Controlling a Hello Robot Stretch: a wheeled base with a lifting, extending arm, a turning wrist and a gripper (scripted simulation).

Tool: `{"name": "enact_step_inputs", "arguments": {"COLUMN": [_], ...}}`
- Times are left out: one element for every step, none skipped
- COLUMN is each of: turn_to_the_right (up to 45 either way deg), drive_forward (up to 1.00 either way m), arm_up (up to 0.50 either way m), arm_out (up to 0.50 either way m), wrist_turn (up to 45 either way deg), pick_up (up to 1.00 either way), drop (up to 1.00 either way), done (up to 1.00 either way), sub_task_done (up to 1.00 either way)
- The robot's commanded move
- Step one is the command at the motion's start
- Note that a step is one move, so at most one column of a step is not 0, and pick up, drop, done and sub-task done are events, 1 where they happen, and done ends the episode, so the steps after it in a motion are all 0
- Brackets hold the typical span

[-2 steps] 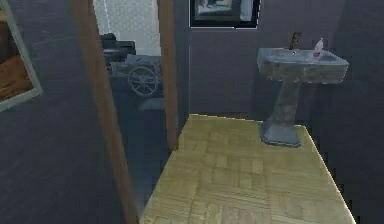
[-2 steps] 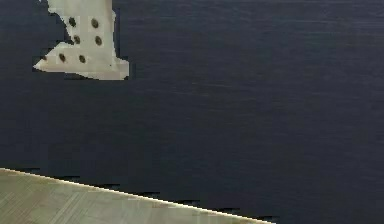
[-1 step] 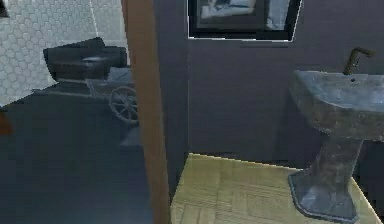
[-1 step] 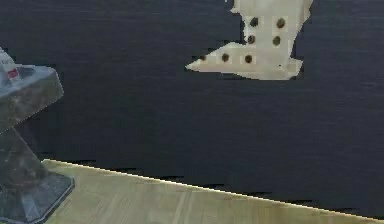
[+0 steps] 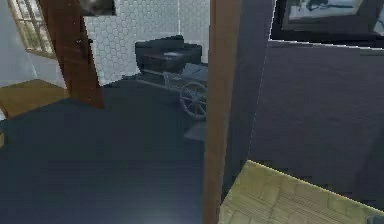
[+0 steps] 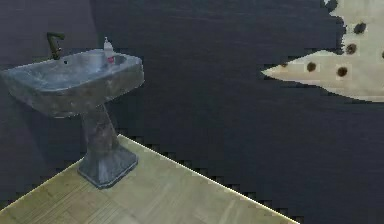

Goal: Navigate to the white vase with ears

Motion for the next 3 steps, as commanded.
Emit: {"name": "enact_step_inputs", "arguments": {"turn_to_the_right": [0.0, -45.0, -3.0], "drive_forward": [0.6, 0.0, 0.0], "arm_up": [0.0, 0.0, 0.0], "arm_out": [0.0, 0.0, 0.0], "wrist_turn": [0.0, 0.0, 0.0], "pick_up": [0.0, 0.0, 0.0], "drop": [0.0, 0.0, 0.0], "done": [0.0, 0.0, 0.0], "sub_task_done": [0.0, 0.0, 0.0]}}
